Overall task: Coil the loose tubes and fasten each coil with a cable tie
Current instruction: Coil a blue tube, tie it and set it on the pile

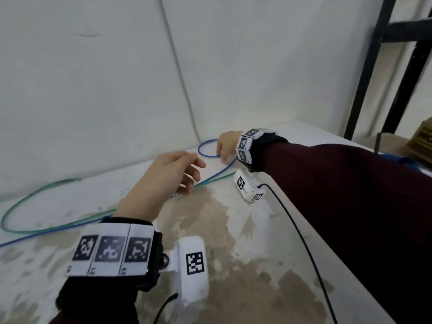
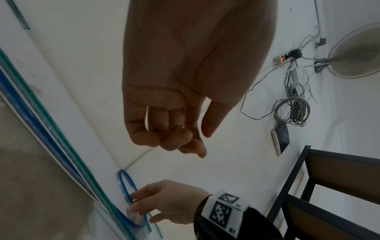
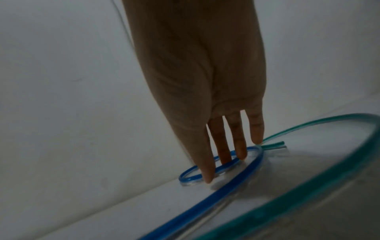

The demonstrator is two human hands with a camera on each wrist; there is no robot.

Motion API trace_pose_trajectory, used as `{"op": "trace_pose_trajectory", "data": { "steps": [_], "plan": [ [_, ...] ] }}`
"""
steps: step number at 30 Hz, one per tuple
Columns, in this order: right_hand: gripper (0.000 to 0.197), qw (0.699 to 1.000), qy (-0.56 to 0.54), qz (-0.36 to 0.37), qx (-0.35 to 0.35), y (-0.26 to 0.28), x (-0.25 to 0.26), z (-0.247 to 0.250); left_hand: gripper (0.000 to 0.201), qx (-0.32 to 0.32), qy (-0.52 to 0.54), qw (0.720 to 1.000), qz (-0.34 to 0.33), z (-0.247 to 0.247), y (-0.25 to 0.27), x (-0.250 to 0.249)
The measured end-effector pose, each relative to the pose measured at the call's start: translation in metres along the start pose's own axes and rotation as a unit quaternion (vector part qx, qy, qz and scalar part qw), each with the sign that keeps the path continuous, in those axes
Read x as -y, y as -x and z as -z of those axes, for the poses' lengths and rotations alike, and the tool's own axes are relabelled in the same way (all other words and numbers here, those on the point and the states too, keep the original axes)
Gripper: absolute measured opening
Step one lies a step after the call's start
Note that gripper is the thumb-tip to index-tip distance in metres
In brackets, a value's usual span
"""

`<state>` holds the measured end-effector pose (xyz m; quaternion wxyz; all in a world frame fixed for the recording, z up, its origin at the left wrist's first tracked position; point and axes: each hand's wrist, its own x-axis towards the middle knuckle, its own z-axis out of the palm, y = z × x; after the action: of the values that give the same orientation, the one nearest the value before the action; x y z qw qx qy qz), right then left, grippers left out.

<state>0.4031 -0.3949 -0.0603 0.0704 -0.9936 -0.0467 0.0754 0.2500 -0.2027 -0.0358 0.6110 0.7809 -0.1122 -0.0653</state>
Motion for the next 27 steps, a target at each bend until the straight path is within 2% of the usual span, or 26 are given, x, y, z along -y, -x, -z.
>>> {"op": "trace_pose_trajectory", "data": {
  "steps": [4, 7, 10, 12, 15, 19, 22, 23, 25, 27],
  "plan": [
    [0.022, 1.000, 0.011, 0.022, 0.001, 0.002, 0.005, -0.001, 0.031, 0.006, -0.017, 1.000, 0.017, 0.005, 0.000, 0.003],
    [0.010, 0.997, -0.016, 0.052, -0.052, 0.013, 0.016, 0.005, 0.031, 0.004, -0.021, 1.000, 0.016, 0.008, 0.002, 0.001],
    [0.006, 0.977, -0.141, 0.086, -0.136, 0.034, 0.035, 0.021, 0.030, -0.011, -0.016, 1.000, 0.003, 0.013, 0.005, -0.005],
    [0.008, 0.943, -0.260, 0.110, -0.175, 0.058, 0.050, 0.033, 0.026, -0.042, -0.017, 0.999, -0.012, 0.018, 0.008, -0.010],
    [0.012, 0.888, -0.381, 0.187, -0.177, 0.104, 0.080, 0.051, 0.023, -0.125, -0.023, 0.990, -0.055, 0.028, 0.016, -0.022],
    [0.008, 0.854, -0.401, 0.296, -0.150, 0.165, 0.124, 0.058, 0.029, -0.209, -0.063, 0.960, -0.177, 0.045, 0.042, -0.040],
    [0.005, 0.837, -0.406, 0.337, -0.143, 0.195, 0.146, 0.059, 0.034, -0.243, -0.160, 0.925, -0.245, 0.063, 0.069, -0.050],
    [0.006, 0.840, -0.394, 0.337, -0.159, 0.202, 0.151, 0.062, 0.034, -0.236, -0.195, 0.918, -0.253, 0.070, 0.077, -0.054],
    [0.004, 0.833, -0.372, 0.317, -0.260, 0.214, 0.158, 0.068, 0.036, -0.206, -0.282, 0.903, -0.251, 0.082, 0.094, -0.061],
    [0.009, 0.798, -0.354, 0.304, -0.381, 0.224, 0.164, 0.072, 0.036, -0.198, -0.375, 0.877, -0.225, 0.090, 0.110, -0.065]
  ]
}}
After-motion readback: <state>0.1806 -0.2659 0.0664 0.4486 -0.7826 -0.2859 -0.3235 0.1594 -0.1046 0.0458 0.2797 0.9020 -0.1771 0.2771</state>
